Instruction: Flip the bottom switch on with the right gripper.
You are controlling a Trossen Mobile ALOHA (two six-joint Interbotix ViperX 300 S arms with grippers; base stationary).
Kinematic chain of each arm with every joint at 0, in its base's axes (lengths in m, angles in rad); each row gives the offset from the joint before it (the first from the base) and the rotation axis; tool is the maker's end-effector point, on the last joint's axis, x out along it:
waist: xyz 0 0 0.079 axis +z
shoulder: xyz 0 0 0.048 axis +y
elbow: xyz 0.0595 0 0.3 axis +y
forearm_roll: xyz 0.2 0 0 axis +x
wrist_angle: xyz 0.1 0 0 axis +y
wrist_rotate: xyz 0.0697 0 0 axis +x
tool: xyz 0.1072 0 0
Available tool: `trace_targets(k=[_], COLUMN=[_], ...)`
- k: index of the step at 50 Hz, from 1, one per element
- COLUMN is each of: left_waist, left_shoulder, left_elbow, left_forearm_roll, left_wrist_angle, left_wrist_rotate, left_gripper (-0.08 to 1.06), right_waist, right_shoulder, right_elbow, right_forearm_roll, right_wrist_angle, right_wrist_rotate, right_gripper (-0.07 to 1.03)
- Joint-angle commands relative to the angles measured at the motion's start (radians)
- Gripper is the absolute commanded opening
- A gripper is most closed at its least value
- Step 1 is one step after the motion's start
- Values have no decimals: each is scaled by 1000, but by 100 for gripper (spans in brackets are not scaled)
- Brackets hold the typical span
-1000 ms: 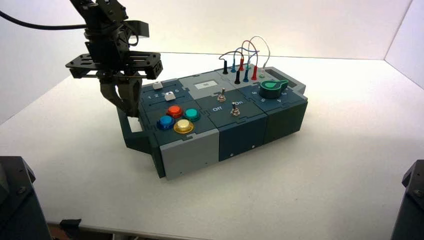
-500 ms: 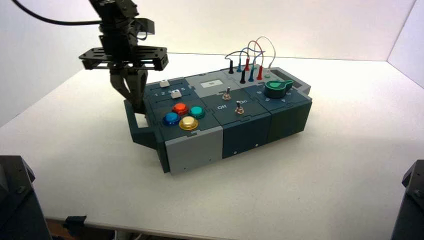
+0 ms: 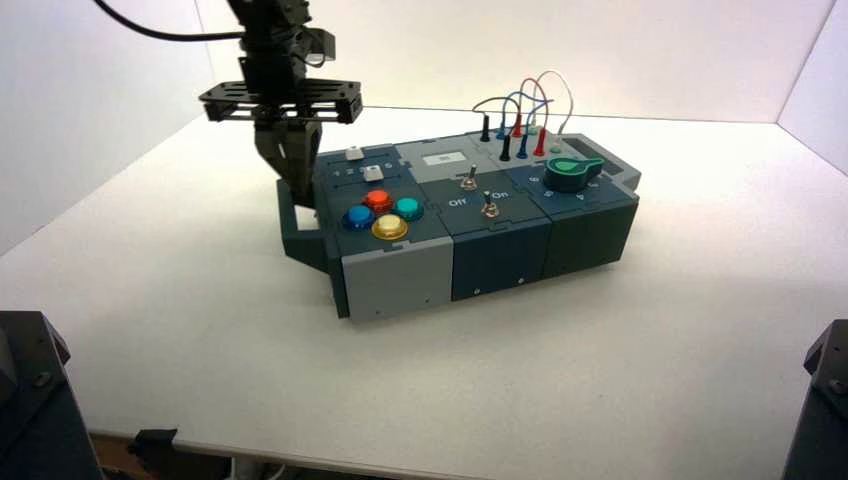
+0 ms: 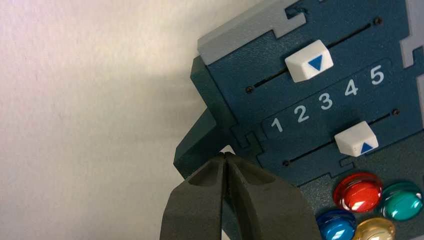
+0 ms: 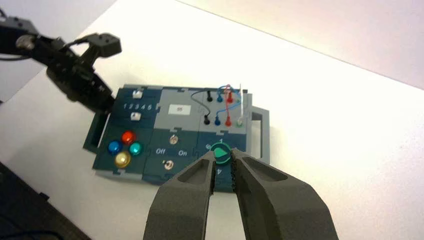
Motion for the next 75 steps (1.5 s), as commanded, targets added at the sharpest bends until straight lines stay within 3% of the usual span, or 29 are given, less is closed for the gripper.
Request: trace_targets(k=[1, 21, 29, 36, 45, 56, 63, 70, 75], left_waist=[-5, 58, 78, 89, 74, 71, 69, 71, 69], left_shoulder=[38, 55, 37, 20, -84, -221, -261, -241, -209], left_elbow=[-72, -95, -94, -92, -29, 5, 17, 28, 35], left_forearm_roll=[-3, 9, 28, 28, 9, 8, 5, 5, 2], left_wrist_angle=[-34, -25, -26, 25, 29, 44, 60, 67, 77], left_wrist_rotate=[2, 3, 5, 18, 12, 12, 14, 17, 15], left_gripper=[-3, -3, -3, -3, -3, -2, 12, 17, 37], right_waist=[3, 3, 3, 3, 3, 3, 3, 3, 3], right_shoulder=[2, -14, -14, -14, -15, -14, -11, -15, -15], right_elbow=[-38, -44, -44, -44, -44, -44, -51, -58, -66], right_forearm_roll=[5, 6, 6, 6, 6, 6, 6, 8, 8], right_wrist_angle=[6, 29, 34, 38, 37, 35, 35, 37, 43], right_wrist_rotate=[5, 11, 11, 11, 8, -2, 0, 0, 0], right_gripper=[18, 18, 18, 18, 18, 18, 18, 19, 22])
